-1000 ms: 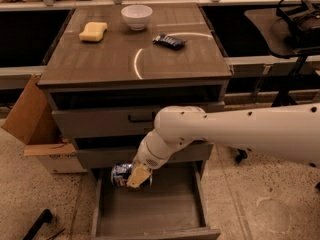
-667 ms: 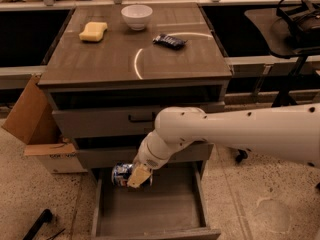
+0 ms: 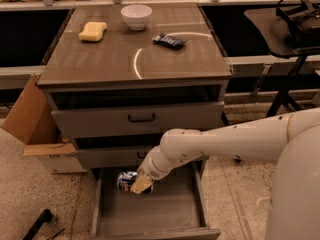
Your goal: Place pepsi can into bottom drawer
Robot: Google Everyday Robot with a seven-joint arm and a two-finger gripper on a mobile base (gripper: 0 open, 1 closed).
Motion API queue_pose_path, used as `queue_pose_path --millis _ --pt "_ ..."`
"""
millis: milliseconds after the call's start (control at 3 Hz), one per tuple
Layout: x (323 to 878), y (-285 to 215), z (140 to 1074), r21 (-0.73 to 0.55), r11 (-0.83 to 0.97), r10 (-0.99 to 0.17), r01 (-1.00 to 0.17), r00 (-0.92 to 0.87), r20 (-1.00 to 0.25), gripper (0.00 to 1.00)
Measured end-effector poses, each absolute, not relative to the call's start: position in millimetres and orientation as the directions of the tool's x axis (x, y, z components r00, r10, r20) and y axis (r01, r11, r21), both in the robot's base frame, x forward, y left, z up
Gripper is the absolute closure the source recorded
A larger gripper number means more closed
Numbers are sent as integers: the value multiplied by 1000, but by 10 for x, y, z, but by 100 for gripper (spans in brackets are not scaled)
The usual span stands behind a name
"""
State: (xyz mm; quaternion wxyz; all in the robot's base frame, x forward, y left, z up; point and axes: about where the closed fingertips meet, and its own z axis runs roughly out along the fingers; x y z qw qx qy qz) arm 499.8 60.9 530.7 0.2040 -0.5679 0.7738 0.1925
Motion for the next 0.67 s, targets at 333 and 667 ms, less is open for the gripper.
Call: queue_pose_path --millis 333,667 --pt "5213 623 4640 68 344 -737 -936 -315 -598 100" --pt "5281 690 4095 118 359 -701 -926 -351 -621 100"
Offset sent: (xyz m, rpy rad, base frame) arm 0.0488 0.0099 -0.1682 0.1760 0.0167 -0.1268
